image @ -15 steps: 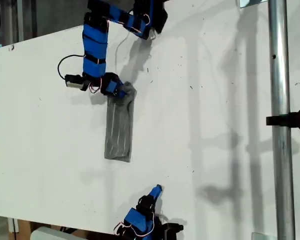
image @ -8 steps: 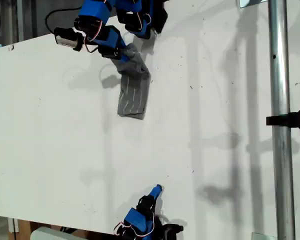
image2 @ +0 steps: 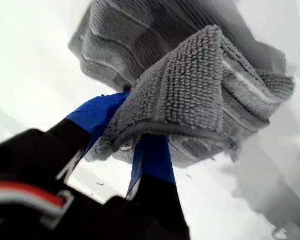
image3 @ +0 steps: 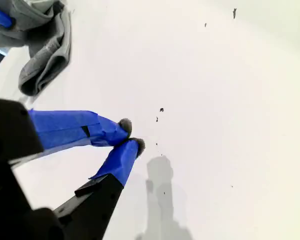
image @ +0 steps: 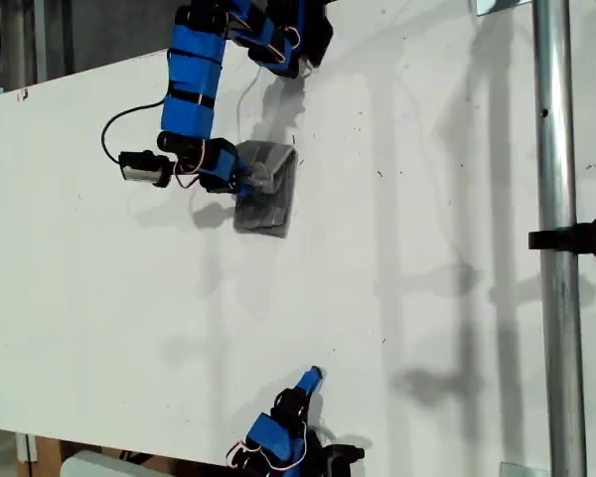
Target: Grasp corners of a towel and fold twice.
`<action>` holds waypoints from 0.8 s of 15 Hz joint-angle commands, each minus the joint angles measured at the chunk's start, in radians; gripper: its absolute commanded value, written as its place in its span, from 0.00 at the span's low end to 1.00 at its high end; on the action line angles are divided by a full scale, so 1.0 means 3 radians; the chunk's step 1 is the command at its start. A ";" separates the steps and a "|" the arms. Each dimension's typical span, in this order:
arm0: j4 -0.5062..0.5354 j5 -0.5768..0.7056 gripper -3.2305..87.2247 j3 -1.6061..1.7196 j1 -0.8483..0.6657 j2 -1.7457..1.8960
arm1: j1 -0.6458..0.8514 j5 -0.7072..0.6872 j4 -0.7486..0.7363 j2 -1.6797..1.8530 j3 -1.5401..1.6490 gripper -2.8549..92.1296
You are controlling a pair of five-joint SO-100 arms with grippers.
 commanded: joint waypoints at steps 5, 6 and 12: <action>0.0092 -0.0972 0.11 0.0118 -0.0036 0.0015 | 0.0138 -0.0736 -0.1754 0.1391 0.0118 0.22; 0.0102 -0.0982 0.11 0.0118 -0.0051 0.0015 | 0.0261 -0.0752 -0.1749 0.1749 0.0455 0.17; 0.0107 0.0005 0.11 0.0118 -0.0148 0.0015 | 0.0419 0.0041 -0.0435 0.5481 0.3825 0.03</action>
